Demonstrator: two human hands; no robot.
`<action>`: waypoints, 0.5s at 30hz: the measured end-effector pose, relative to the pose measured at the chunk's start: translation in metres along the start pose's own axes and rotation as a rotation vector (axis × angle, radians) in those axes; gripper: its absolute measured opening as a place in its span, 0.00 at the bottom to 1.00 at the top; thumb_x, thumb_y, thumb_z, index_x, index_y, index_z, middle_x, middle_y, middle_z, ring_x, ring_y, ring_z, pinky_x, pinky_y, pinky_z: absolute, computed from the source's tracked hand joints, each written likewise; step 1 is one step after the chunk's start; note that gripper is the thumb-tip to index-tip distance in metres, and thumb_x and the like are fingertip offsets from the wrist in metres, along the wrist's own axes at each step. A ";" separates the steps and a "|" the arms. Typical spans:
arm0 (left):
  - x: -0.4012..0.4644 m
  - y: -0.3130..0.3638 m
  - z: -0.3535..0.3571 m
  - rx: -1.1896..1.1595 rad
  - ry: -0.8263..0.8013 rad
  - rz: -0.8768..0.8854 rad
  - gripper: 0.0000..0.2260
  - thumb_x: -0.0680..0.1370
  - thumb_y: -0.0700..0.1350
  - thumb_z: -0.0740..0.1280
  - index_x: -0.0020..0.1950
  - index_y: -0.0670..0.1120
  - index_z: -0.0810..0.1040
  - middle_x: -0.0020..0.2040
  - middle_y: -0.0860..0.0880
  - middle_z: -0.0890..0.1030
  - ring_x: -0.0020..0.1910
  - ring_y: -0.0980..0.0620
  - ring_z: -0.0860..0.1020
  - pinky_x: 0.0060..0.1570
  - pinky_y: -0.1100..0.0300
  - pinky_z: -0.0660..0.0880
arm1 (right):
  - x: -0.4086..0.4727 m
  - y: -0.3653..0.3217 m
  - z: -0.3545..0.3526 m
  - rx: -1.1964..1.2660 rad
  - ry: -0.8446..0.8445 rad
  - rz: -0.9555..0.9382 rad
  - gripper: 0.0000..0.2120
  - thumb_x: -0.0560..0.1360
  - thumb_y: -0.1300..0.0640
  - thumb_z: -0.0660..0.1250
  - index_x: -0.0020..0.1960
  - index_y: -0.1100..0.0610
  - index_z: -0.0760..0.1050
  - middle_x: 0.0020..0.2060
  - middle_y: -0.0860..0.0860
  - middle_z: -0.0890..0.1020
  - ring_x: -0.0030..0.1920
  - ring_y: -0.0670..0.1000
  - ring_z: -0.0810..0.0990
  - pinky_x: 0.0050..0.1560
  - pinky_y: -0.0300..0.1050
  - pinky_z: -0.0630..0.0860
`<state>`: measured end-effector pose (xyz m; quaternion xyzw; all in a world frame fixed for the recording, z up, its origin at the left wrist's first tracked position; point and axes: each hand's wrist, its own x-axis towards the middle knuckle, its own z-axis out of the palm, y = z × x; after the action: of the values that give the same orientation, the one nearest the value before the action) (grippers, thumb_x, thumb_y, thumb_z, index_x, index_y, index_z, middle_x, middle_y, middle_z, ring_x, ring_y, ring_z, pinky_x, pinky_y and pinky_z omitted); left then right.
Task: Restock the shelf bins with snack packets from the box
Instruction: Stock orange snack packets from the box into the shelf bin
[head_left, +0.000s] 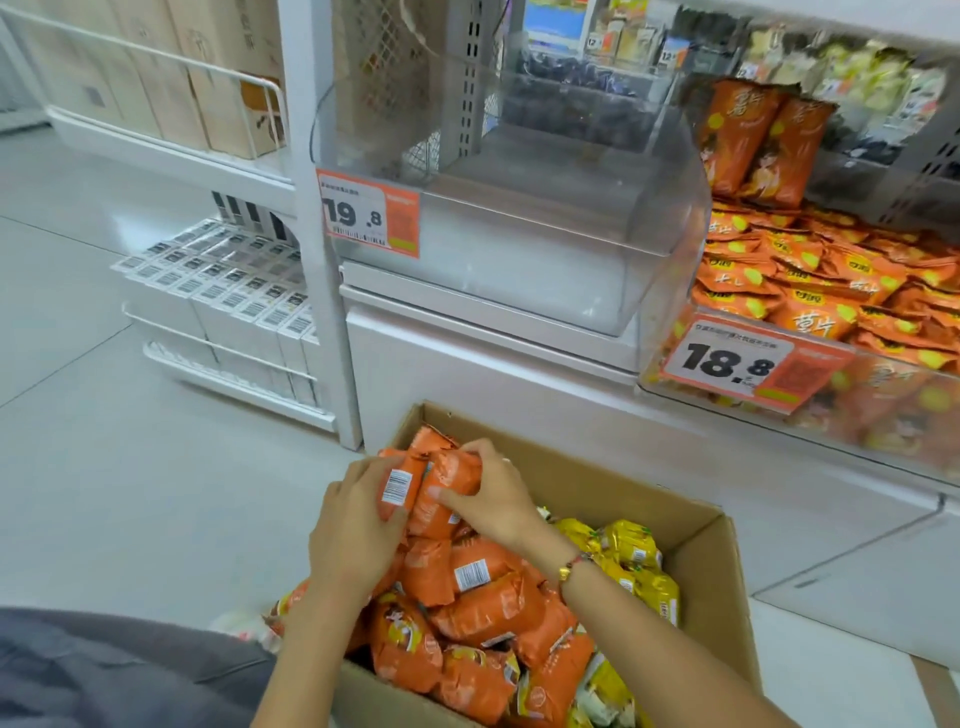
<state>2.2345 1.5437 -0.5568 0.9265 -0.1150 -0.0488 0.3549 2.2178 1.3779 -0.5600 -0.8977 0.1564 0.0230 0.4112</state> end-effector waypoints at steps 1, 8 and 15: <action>0.000 0.000 -0.002 -0.042 0.005 -0.007 0.20 0.76 0.44 0.67 0.68 0.53 0.73 0.65 0.51 0.74 0.61 0.47 0.74 0.56 0.50 0.73 | -0.004 0.002 -0.006 0.012 0.034 -0.006 0.25 0.69 0.46 0.74 0.61 0.48 0.68 0.57 0.51 0.75 0.58 0.51 0.74 0.60 0.47 0.72; -0.001 0.063 -0.023 -0.521 -0.210 -0.409 0.22 0.80 0.62 0.56 0.51 0.47 0.81 0.42 0.49 0.85 0.42 0.50 0.82 0.38 0.57 0.76 | -0.072 -0.002 -0.049 0.173 0.396 -0.378 0.22 0.67 0.54 0.77 0.52 0.43 0.67 0.53 0.39 0.73 0.56 0.43 0.75 0.52 0.40 0.75; -0.012 0.084 -0.013 -1.013 -0.429 -0.460 0.26 0.69 0.60 0.73 0.61 0.47 0.78 0.52 0.48 0.85 0.49 0.51 0.84 0.43 0.59 0.81 | -0.090 -0.004 -0.055 0.046 0.385 -0.578 0.19 0.68 0.56 0.75 0.53 0.48 0.70 0.59 0.41 0.71 0.59 0.40 0.73 0.55 0.32 0.71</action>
<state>2.2101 1.4946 -0.4907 0.6125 0.0572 -0.3594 0.7018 2.1284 1.3625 -0.5056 -0.8832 -0.0292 -0.2678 0.3840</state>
